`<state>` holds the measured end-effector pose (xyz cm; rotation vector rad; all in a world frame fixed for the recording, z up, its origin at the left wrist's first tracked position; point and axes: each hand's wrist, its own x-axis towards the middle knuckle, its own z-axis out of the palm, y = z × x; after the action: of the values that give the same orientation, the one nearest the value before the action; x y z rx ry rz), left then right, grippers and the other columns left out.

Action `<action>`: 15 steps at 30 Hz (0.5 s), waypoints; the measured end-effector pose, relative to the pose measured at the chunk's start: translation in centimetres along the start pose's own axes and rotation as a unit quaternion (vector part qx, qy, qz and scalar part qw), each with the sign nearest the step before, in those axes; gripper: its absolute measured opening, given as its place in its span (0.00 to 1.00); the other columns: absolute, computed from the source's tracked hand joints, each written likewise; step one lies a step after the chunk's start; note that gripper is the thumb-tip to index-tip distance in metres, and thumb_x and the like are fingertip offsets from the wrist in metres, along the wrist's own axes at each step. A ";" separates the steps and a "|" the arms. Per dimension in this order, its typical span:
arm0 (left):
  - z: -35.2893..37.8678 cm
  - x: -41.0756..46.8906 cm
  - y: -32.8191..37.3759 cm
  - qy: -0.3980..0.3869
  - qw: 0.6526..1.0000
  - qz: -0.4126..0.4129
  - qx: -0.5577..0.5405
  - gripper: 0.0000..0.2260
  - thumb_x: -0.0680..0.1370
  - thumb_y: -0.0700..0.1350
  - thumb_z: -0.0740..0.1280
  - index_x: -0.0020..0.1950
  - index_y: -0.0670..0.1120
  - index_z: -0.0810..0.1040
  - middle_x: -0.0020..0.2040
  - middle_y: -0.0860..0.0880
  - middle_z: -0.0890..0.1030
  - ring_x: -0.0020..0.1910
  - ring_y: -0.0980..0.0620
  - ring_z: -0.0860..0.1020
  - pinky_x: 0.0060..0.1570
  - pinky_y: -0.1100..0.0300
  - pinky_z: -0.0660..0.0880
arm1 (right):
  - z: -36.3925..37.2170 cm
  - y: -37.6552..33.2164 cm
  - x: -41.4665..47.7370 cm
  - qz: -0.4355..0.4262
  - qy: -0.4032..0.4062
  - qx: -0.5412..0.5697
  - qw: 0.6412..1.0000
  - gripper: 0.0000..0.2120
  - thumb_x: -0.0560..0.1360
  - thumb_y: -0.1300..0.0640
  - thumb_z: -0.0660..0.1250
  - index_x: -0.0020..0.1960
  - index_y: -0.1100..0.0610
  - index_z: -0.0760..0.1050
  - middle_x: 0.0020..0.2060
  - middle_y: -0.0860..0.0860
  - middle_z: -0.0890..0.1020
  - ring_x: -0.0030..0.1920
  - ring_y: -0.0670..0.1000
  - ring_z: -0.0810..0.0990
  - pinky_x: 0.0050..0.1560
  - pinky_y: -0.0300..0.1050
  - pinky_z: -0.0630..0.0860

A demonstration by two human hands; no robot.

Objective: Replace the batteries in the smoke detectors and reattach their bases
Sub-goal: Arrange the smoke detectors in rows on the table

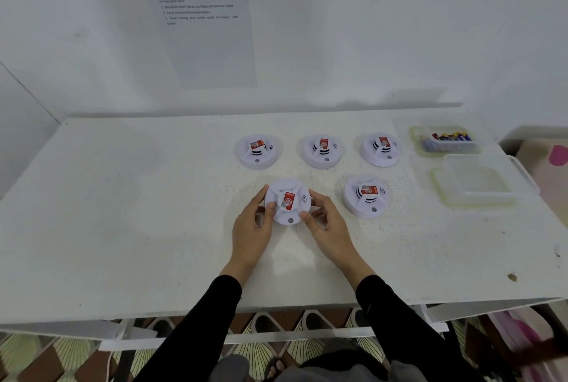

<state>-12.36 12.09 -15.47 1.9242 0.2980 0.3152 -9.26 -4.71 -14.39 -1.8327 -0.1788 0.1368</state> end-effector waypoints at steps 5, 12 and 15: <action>-0.1 0.0 0.1 -0.003 1.000 -0.001 0.001 0.18 0.82 0.51 0.63 0.73 0.55 0.71 0.64 0.59 0.78 0.63 0.58 0.77 0.63 0.56 0.76 | 0.0 0.3 0.0 -0.003 0.004 -0.005 1.000 0.21 0.77 0.53 0.68 0.68 0.47 0.69 0.59 0.41 0.77 0.56 0.41 0.77 0.54 0.34 0.72; 0.0 0.0 -0.1 -0.001 1.000 0.001 0.006 0.19 0.82 0.52 0.63 0.73 0.55 0.71 0.65 0.58 0.78 0.63 0.58 0.77 0.63 0.55 0.76 | 0.0 0.3 0.0 -0.004 0.005 -0.009 1.000 0.21 0.77 0.54 0.68 0.69 0.48 0.69 0.59 0.41 0.77 0.56 0.41 0.76 0.53 0.34 0.72; 0.0 0.1 -0.1 0.000 1.000 0.005 0.008 0.19 0.82 0.52 0.63 0.74 0.54 0.71 0.66 0.55 0.79 0.63 0.57 0.77 0.63 0.56 0.77 | 0.1 0.3 0.1 -0.004 0.005 -0.012 1.000 0.21 0.77 0.54 0.68 0.69 0.48 0.68 0.59 0.42 0.77 0.56 0.42 0.76 0.53 0.34 0.72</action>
<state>-12.30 12.15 -15.53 1.9416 0.2915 0.3201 -9.18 -4.70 -14.69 -1.8570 -0.1817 0.1207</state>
